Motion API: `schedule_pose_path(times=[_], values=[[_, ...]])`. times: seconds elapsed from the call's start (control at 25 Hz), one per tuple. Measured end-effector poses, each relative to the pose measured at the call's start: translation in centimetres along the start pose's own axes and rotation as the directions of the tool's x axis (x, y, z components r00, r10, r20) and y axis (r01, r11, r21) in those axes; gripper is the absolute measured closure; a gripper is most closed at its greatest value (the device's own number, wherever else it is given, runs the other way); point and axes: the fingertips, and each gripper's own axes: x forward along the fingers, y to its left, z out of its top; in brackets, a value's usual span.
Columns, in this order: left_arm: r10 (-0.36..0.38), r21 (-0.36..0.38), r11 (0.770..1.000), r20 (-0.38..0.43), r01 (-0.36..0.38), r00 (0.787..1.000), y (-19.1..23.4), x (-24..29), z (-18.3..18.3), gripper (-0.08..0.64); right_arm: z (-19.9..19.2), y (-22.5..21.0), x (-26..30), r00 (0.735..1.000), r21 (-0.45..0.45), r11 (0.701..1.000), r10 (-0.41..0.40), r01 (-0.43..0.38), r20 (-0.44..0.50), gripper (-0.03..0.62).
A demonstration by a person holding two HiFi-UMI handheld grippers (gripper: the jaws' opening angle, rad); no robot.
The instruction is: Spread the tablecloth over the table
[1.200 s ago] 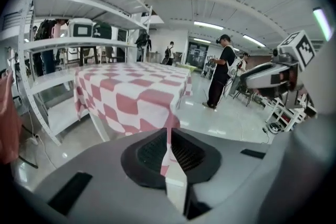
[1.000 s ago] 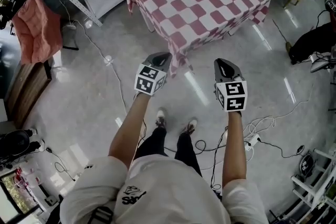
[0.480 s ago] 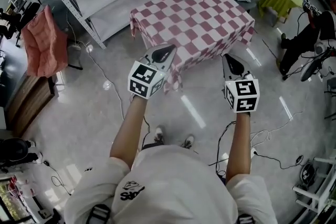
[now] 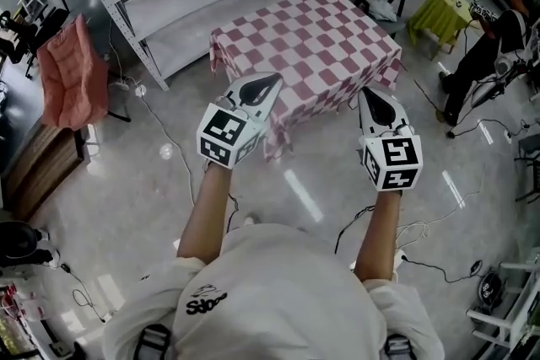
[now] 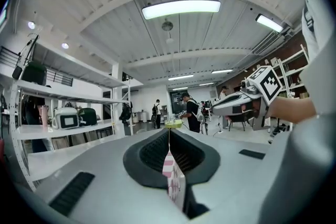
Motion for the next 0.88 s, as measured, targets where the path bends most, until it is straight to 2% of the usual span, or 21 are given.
schedule_pose_path(times=[0.2, 0.52, 0.88], values=[[-0.025, 0.037, 0.999, 0.002, 0.025, 1.0, -0.8, -0.4, 1.0, 0.528, 1.1, -0.1, -0.8, 1.0, -0.008, 1.0, -0.001, 0.001, 0.014, 0.569], [-0.026, 0.035, 0.999, -0.019, 0.026, 1.0, -0.5, 0.4, 0.8, 0.528, 0.4, -0.3, -0.7, 0.999, -0.052, 0.998, -0.021, 0.02, -0.031, 0.569], [-0.054, 0.03, 0.998, -0.036, 0.055, 0.998, -1.4, 0.6, -0.1, 0.528, -0.4, -0.4, -1.1, 0.998, -0.022, 0.999, -0.047, 0.046, -0.04, 0.569]])
